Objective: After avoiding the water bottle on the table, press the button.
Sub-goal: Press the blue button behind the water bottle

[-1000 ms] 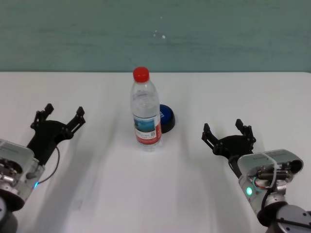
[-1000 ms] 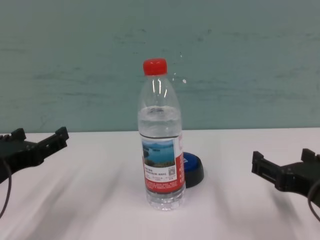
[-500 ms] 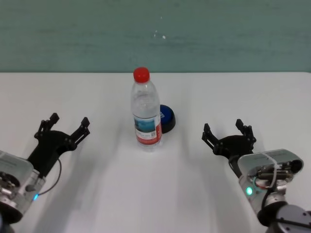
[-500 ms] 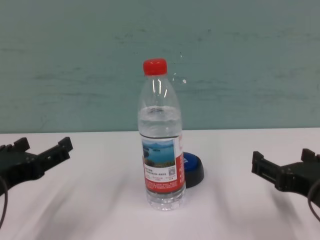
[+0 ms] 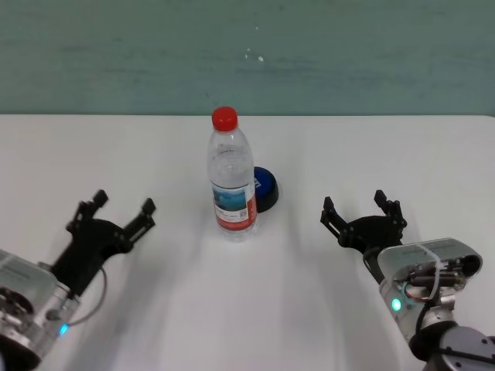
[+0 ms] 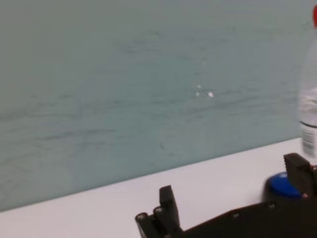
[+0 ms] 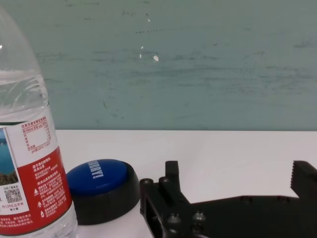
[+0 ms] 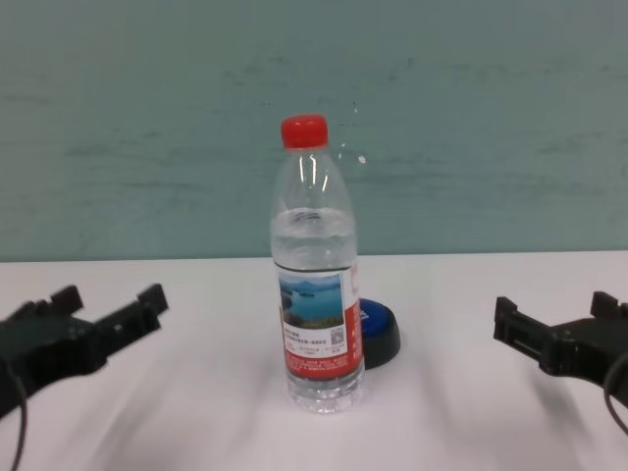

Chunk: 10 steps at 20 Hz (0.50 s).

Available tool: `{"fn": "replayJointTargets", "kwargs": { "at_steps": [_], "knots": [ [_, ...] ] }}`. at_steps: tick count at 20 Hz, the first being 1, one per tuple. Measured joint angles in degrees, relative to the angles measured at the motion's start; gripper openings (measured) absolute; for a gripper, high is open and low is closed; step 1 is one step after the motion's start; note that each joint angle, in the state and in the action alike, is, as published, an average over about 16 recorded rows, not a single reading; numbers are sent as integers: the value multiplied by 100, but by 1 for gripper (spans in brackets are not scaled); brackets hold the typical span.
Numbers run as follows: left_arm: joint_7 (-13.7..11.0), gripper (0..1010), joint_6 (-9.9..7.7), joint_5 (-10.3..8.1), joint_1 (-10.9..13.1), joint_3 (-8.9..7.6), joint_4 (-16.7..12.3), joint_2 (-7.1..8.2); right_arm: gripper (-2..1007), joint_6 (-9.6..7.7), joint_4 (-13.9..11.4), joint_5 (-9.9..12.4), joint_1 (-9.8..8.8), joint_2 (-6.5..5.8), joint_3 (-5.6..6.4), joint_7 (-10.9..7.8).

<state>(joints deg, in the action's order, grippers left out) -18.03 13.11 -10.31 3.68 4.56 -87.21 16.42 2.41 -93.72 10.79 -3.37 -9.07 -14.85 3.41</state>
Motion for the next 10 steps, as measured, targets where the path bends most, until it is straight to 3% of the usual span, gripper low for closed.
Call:
{"fn": "replayJointTargets", "kwargs": {
  "at_steps": [10],
  "knots": [
    [-52,1010,-41,-79,107,62,-115,23,1004,-190,-40,9,92,-26,117,-209]
  ]
}}
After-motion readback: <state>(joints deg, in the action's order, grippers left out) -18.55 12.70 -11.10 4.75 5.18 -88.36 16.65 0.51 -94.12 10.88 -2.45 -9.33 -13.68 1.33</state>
